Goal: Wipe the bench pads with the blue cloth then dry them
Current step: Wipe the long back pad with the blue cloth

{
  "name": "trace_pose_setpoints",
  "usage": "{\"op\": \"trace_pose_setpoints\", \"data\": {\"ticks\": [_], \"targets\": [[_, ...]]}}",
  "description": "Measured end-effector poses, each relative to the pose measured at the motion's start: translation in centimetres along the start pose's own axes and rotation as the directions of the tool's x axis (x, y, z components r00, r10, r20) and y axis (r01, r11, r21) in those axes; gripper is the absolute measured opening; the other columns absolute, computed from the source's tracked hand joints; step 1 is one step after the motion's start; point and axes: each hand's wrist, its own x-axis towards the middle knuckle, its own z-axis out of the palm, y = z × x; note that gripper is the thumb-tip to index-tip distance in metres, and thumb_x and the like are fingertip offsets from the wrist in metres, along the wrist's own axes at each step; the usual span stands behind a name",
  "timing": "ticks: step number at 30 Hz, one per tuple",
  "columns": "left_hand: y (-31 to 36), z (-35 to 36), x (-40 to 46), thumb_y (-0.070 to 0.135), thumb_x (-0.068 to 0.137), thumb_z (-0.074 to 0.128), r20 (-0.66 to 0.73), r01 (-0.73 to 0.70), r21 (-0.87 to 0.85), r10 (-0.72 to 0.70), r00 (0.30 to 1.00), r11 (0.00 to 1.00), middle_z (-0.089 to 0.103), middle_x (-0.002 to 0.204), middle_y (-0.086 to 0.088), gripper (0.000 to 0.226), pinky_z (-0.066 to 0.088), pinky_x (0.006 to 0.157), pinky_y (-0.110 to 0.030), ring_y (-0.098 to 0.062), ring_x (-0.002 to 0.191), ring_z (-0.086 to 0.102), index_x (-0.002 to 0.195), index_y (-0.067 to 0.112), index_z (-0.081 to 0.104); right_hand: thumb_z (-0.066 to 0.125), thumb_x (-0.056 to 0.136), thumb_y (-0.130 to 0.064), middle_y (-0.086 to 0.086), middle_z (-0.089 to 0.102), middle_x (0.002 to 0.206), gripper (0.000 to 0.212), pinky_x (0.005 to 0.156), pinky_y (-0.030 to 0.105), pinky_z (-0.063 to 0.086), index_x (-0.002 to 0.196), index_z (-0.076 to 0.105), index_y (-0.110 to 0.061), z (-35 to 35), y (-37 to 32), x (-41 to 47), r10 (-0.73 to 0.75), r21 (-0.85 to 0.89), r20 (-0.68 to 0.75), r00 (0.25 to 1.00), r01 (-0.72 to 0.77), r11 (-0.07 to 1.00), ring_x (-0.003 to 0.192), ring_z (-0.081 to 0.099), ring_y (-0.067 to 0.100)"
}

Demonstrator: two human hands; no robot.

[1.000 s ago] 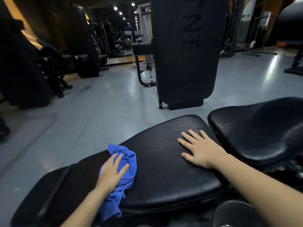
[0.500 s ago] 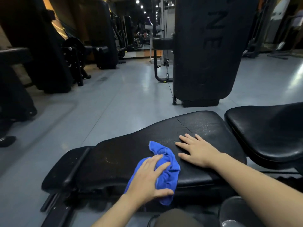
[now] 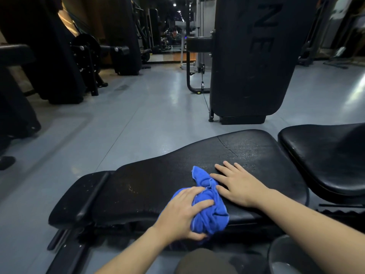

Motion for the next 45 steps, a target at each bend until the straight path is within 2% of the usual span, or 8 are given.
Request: {"op": "trace_pose_setpoints", "data": {"ticks": [4, 9, 15, 22, 27, 32, 39, 45], "targets": [[-3.1, -1.2, -2.4, 0.063, 0.062, 0.076, 0.065, 0.065, 0.002, -0.065, 0.996, 0.998, 0.047, 0.145, -0.006, 0.083, 0.033, 0.114, -0.034, -0.022, 0.136, 0.043, 0.134, 0.03, 0.053, -0.014, 0.076, -0.083, 0.004, 0.007, 0.169, 0.103, 0.124, 0.046, 0.0, 0.159, 0.021, -0.033, 0.3, -0.9, 0.8, -0.017, -0.046, 0.014, 1.0, 0.018, 0.999, 0.155, -0.001, 0.028], [-8.4, -3.5, -5.9, 0.065, 0.059, 0.079, 0.108, 0.2, 0.023, -0.202, 0.974, 0.979, 0.044, 0.146, -0.004, 0.088, 0.037, 0.111, -0.035, -0.019, 0.133, 0.042, 0.134, 0.027, 0.054, -0.009, 0.075, -0.079, 0.005, 0.0, 0.169, 0.1, 0.124, 0.048, -0.003, 0.16, 0.012, -0.03, 0.8, -2.7, 2.7, -0.069, -0.081, 0.043, 0.997, 0.073, 0.994, 0.155, -0.006, 0.023], [-10.9, -4.0, -7.0, 0.068, 0.061, 0.078, 0.165, 0.237, 0.021, -0.237, 0.957, 0.971, 0.034, 0.151, 0.004, 0.091, 0.023, 0.116, -0.022, -0.013, 0.139, 0.033, 0.139, 0.033, 0.047, -0.011, 0.078, -0.085, 0.003, -0.006, 0.169, 0.101, 0.123, 0.051, -0.005, 0.161, 0.007, -0.03, 2.0, -5.6, 6.0, -0.148, -0.093, 0.077, 0.986, 0.155, 0.984, 0.155, -0.01, 0.021], [-12.9, -4.5, -8.5, 0.067, 0.06, 0.078, 0.191, 0.285, 0.025, -0.284, 0.94, 0.958, 0.031, 0.154, 0.005, 0.094, 0.02, 0.116, -0.021, -0.01, 0.14, 0.029, 0.14, 0.032, 0.047, -0.009, 0.071, -0.078, 0.005, -0.006, 0.169, 0.102, 0.122, 0.058, -0.004, 0.161, 0.005, -0.031, 3.0, -8.1, 9.0, -0.176, -0.114, 0.077, 0.981, 0.184, 0.976, 0.155, -0.01, 0.028], [-15.5, -5.3, -11.3, 0.058, 0.068, 0.077, 0.169, 0.413, -0.059, -0.399, 0.901, 0.909, 0.026, 0.157, 0.014, 0.085, 0.03, 0.117, -0.035, -0.01, 0.143, 0.028, 0.143, 0.037, 0.044, -0.005, 0.078, -0.078, 0.007, -0.009, 0.169, 0.095, 0.121, 0.058, -0.006, 0.16, 0.001, -0.032, 3.3, -9.9, 10.8, -0.181, -0.13, 0.094, 0.979, 0.192, 0.973, 0.154, -0.014, 0.029], [-17.5, -5.5, -13.1, 0.055, 0.078, 0.064, 0.13, 0.57, -0.109, -0.556, 0.821, 0.815, 0.027, 0.154, 0.023, 0.068, 0.031, 0.117, -0.039, -0.006, 0.143, 0.028, 0.142, 0.048, 0.042, 0.011, 0.094, -0.073, 0.012, -0.014, 0.167, 0.081, 0.121, 0.059, -0.006, 0.16, -0.003, -0.029, 3.9, -11.8, 11.9, -0.165, -0.166, 0.101, 0.981, 0.181, 0.97, 0.153, -0.017, 0.034], [-20.0, -4.7, -12.0, 0.073, 0.081, 0.049, 0.094, 0.727, -0.121, -0.721, 0.687, 0.676, 0.03, 0.153, 0.025, 0.07, 0.032, 0.115, -0.035, -0.005, 0.141, 0.033, 0.145, 0.046, 0.04, -0.007, 0.081, -0.075, 0.017, -0.015, 0.166, 0.092, 0.12, 0.06, -0.005, 0.16, -0.006, -0.028, 4.3, -13.3, 13.2, -0.157, -0.196, 0.112, 0.981, 0.177, 0.965, 0.152, -0.018, 0.038], [-21.6, -4.6, -8.4, 0.061, 0.092, 0.053, 0.11, 0.82, -0.063, -0.812, 0.573, 0.57, 0.028, 0.159, 0.014, 0.063, 0.024, 0.118, -0.035, -0.014, 0.145, 0.028, 0.149, 0.042, 0.034, -0.014, 0.076, -0.075, 0.019, -0.016, 0.165, 0.098, 0.12, 0.061, -0.004, 0.16, -0.007, -0.026, 4.8, -13.7, 14.0, -0.167, -0.22, 0.099, 0.981, 0.185, 0.958, 0.151, -0.017, 0.04]]}}
